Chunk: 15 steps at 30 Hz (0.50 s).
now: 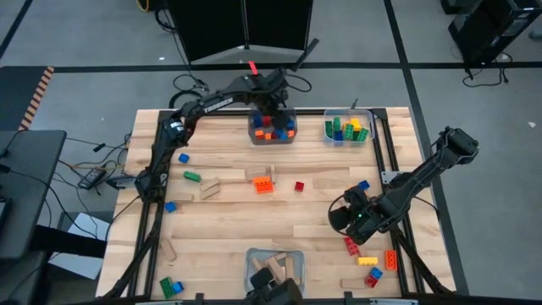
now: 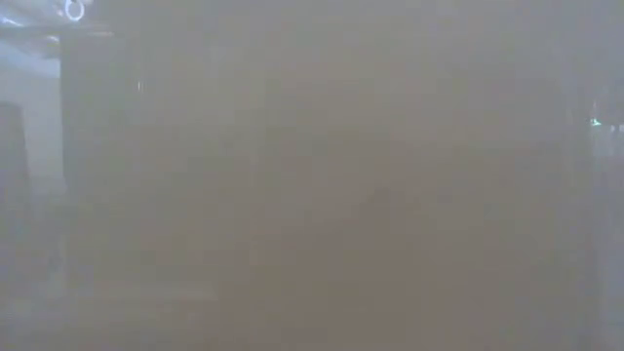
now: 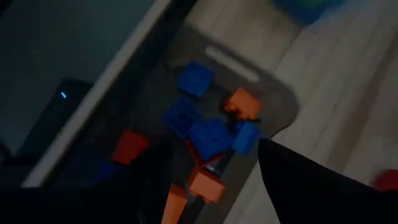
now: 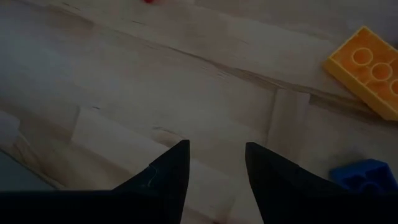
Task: Sort blocks by size
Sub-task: Put the large red game piece into the transparent bin
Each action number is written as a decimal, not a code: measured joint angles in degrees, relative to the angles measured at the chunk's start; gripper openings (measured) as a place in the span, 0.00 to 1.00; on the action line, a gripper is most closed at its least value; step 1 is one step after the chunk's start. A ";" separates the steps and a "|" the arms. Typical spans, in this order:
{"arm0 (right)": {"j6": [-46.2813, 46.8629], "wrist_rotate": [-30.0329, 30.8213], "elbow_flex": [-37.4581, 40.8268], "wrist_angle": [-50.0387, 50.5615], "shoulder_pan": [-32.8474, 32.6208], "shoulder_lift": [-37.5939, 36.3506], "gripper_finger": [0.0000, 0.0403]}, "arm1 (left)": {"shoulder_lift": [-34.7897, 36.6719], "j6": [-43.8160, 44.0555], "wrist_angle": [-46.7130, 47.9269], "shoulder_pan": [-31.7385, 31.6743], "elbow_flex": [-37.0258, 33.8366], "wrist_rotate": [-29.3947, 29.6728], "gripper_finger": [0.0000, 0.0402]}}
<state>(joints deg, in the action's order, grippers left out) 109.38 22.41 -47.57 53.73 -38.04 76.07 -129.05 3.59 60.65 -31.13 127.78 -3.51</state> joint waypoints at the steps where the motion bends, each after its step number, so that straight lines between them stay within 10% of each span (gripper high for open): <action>1: -0.04 0.00 0.00 0.12 0.00 0.00 0.42 | 0.07 -0.37 1.02 0.35 1.47 0.22 0.60; 15: -4.72 -2.83 0.00 0.41 -0.02 0.01 0.43 | 5.96 -3.00 3.23 14.39 4.09 -0.15 0.60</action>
<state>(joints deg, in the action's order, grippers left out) 104.67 19.59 -47.57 54.15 -38.06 76.08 -123.10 0.59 63.88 -16.74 131.87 -3.65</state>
